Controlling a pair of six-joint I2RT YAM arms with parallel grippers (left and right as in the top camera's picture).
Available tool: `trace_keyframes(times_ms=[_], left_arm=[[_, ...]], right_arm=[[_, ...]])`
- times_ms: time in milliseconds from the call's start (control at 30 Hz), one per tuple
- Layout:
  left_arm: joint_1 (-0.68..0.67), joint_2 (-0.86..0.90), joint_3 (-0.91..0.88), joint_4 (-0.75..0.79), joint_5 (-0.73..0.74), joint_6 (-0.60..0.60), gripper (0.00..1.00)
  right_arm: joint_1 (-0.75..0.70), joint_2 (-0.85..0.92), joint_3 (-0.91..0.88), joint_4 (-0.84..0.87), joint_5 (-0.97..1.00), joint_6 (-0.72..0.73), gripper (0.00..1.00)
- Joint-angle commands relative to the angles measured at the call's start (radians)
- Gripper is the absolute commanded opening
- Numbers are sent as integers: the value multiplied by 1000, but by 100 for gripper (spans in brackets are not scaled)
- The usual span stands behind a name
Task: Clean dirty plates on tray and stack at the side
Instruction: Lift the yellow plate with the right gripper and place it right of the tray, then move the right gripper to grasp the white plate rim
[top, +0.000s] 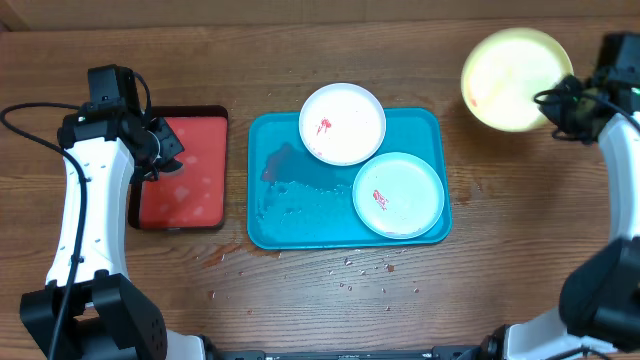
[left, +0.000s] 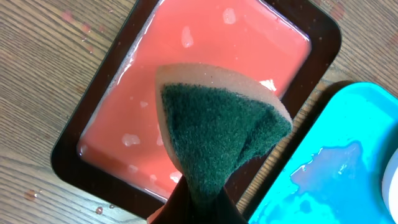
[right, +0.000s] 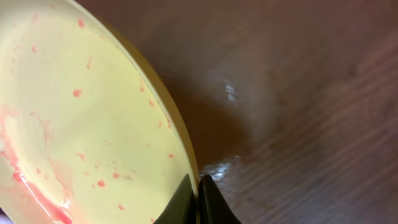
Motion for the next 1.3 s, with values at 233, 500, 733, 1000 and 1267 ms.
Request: trace_keyframes(times_ms=[233,500,733,1000,1267], left_arm=[[0,6,12,2,-6,-10,4],[0,6,12,2,-6,-11,4],[0,6,12,2,-5,-10,4],[-1,6,12,10,10,-10,4],[-1,6,0,26,10,-10,4]], right_arm=[[-104,187,-74,27,-126,6,4],[-60,175,-58,0,-328,-5,51],[76,84,3,19,-467,-135,54],[353,125,-26,287,-270,-190,94],[534,303,-26,421,-121,-50,100]])
